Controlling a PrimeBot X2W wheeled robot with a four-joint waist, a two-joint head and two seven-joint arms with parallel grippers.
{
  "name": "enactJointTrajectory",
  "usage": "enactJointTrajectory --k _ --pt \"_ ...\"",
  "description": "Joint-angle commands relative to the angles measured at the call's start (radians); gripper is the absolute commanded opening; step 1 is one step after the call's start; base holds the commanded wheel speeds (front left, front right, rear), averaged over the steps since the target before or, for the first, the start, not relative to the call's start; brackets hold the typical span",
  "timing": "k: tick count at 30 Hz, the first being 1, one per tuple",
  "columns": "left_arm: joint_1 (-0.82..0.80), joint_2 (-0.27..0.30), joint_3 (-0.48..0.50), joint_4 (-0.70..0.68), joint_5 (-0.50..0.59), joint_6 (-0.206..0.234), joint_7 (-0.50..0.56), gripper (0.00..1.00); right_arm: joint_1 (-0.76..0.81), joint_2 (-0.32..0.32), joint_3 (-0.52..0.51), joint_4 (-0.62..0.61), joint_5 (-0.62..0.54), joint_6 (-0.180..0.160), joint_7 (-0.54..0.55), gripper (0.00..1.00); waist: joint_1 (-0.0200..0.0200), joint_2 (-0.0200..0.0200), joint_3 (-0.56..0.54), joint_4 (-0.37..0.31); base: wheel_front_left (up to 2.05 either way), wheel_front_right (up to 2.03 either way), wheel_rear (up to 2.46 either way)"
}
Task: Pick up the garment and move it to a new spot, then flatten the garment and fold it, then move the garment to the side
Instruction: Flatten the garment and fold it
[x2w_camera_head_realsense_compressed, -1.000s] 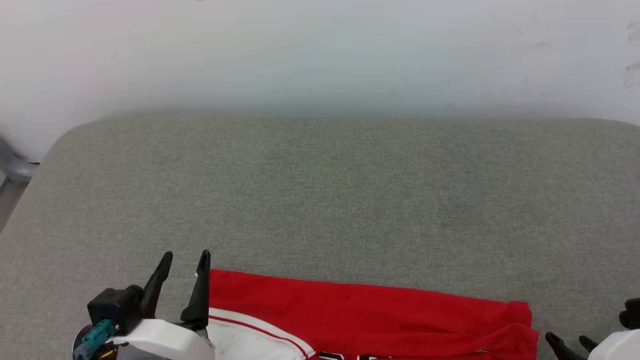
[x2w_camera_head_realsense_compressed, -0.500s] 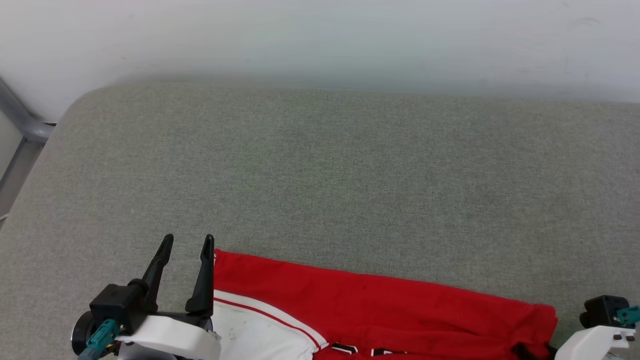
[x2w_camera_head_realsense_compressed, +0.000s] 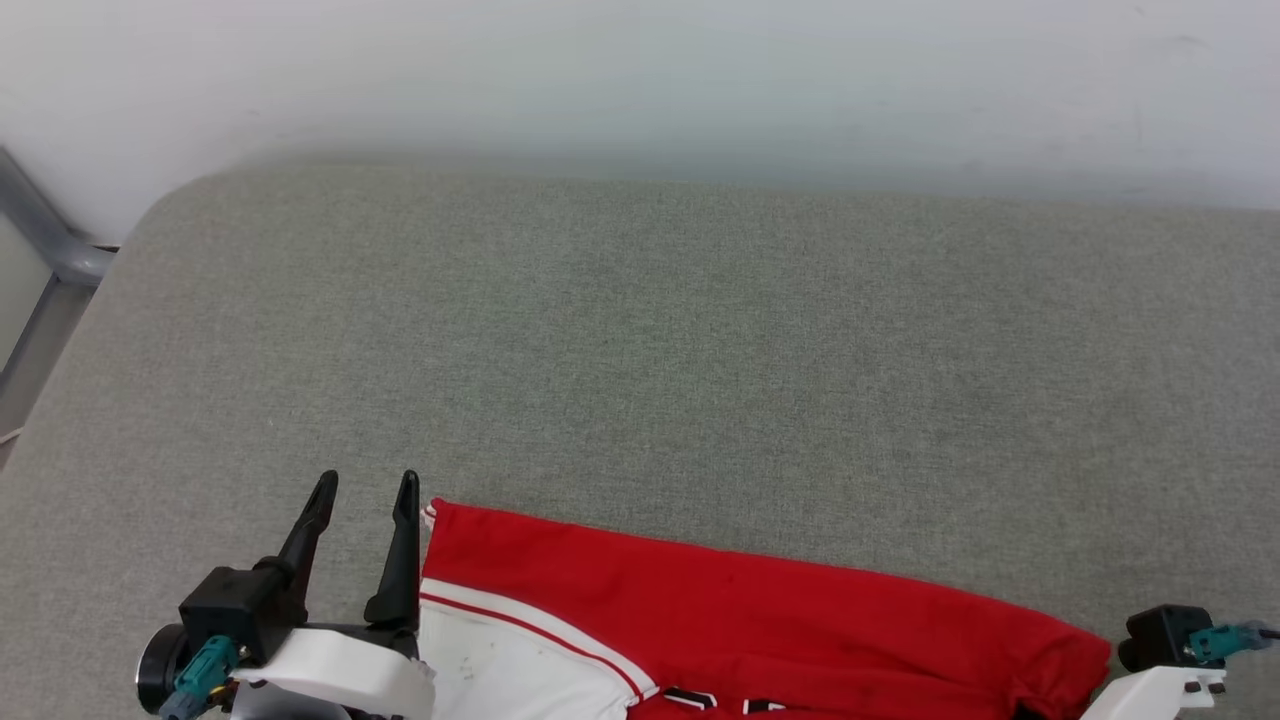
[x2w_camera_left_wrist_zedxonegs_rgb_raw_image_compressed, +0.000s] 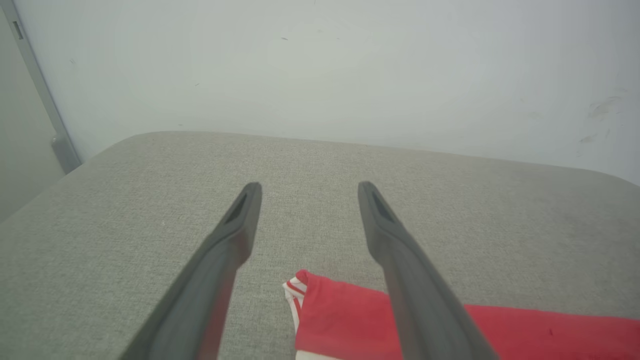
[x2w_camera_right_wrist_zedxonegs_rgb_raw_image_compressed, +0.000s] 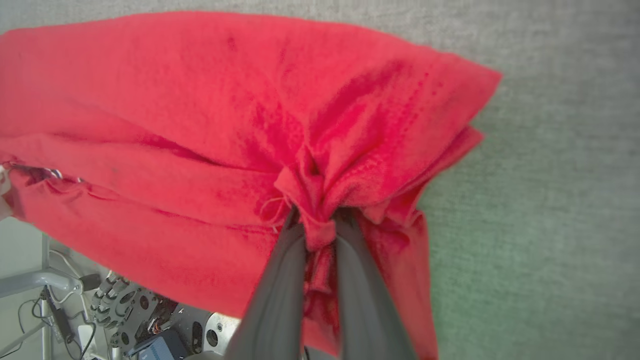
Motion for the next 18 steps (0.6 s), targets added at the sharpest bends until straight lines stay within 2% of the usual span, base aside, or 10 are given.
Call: enactJointTrajectory --k 1,5,11,16,17,18 --pt "0.011 -0.006 0.003 -0.001 0.001 -0.005 -0.007 1.00 -0.003 -0.004 0.005 0.006 -0.009 -0.002 -0.008 0.00 -0.0001 0.0000 -0.014 -0.004 0.00 0.00 0.00" --pt "0.026 0.004 0.008 0.007 0.006 -0.001 -0.006 1.00 -0.027 -0.021 -0.004 -0.032 -0.016 -0.002 -0.038 0.00 -0.0001 0.0000 -0.043 -0.017 0.00 0.00 0.00" --pt "0.042 0.010 0.005 0.002 0.008 0.005 -0.004 1.00 -0.039 -0.057 -0.052 -0.053 -0.032 -0.002 -0.026 0.00 -0.0001 0.0000 -0.068 -0.037 0.00 0.00 0.00" --pt "0.049 0.010 0.000 -0.006 0.009 0.008 -0.002 1.00 -0.058 -0.093 -0.158 -0.056 -0.047 -0.002 -0.012 0.00 -0.0001 0.0000 -0.069 -0.058 0.00 0.00 0.00" --pt "0.050 0.006 -0.005 -0.006 0.010 0.010 -0.003 1.00 -0.063 -0.110 -0.231 -0.050 -0.058 -0.002 0.002 0.00 -0.0001 0.0000 -0.073 -0.065 0.00 0.00 0.00" --pt "0.049 0.005 -0.006 -0.005 0.010 0.011 -0.003 1.00 -0.063 -0.114 -0.251 -0.049 -0.059 -0.002 0.012 0.00 -0.0001 0.0000 -0.075 -0.066 0.00 0.00 0.00"
